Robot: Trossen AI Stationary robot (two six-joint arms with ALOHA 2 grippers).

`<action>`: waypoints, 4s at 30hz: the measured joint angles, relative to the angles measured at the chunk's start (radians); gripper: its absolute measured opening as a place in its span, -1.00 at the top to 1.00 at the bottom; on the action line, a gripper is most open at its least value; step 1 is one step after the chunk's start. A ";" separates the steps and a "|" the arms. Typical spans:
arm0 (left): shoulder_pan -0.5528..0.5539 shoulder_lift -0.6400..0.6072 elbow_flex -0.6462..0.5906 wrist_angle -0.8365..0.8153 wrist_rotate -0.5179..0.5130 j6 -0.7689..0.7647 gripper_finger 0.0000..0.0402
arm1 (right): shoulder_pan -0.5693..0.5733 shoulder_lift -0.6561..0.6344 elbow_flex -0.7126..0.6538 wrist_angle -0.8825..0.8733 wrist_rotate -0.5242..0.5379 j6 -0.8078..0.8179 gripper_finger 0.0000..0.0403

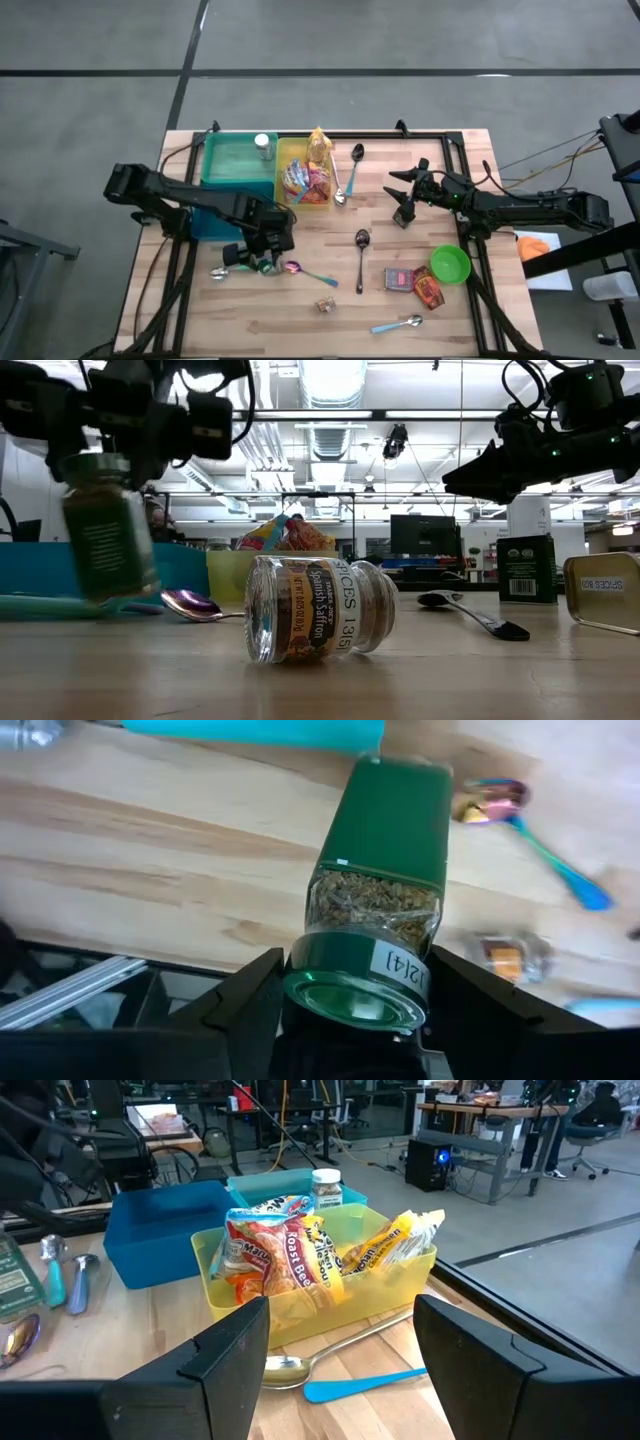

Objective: Pick & Place Food Item
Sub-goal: Put the green spice bottle into the green bin

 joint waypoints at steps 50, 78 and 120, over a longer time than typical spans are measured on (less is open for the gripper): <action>0.000 0.028 -0.016 0.083 0.032 0.075 -0.27 | 0.000 0.000 0.000 0.000 0.000 0.000 -0.22; 0.000 0.027 -0.016 0.088 0.031 0.075 -0.27 | 0.000 0.000 0.000 0.000 0.000 -0.002 -0.22; -0.001 0.027 -0.016 0.122 0.024 0.102 -0.70 | 0.000 0.000 0.000 0.000 0.000 -0.003 -0.22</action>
